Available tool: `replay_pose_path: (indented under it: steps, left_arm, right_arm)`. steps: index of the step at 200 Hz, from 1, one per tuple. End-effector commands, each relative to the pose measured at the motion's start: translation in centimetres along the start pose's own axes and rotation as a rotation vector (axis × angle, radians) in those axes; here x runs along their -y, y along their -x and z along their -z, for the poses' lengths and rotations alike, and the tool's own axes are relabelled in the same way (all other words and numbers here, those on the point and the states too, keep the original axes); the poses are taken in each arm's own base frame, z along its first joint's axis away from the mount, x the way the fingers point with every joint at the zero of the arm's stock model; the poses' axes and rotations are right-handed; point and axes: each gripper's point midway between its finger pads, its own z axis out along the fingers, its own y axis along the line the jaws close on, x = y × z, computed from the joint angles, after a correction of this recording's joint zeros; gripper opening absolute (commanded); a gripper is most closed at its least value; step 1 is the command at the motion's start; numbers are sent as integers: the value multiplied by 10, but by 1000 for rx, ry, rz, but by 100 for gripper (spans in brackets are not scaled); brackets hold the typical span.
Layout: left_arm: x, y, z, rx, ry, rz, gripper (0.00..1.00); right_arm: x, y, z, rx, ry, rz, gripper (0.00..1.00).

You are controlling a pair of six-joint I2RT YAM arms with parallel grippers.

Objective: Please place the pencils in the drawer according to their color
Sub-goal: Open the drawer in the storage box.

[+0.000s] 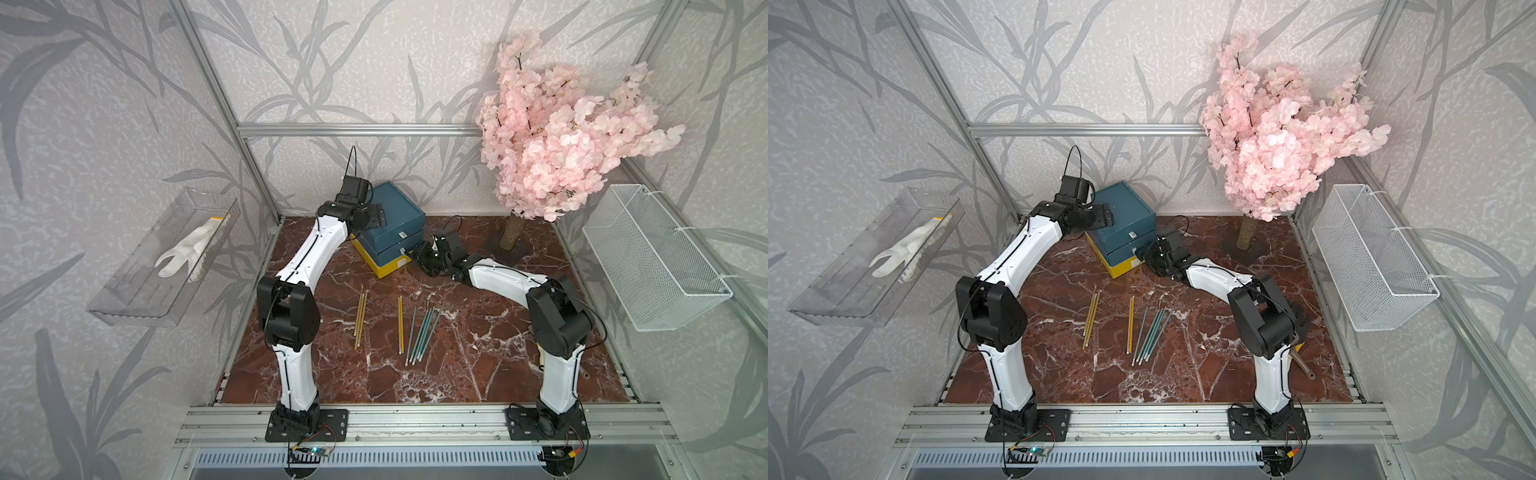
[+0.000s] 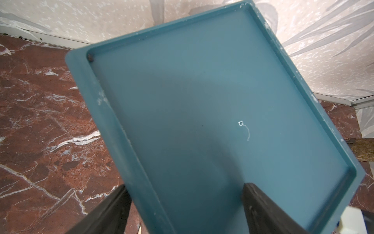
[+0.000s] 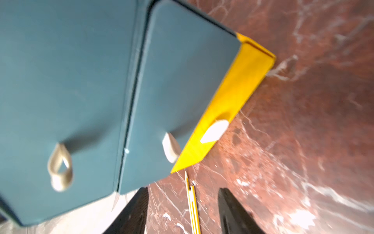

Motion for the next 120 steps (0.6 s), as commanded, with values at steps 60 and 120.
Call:
replay_pose_path:
  steps: [60,120]
  left_arm:
    - [-22,-54,-12,-188,70,-23,89]
    - [-20,-56,-12,-198,58,-25,89]
  right_arm:
    - [-15,15,-22,81,270,-148,59]
    - [-17,20,-48,69,283,-185,56]
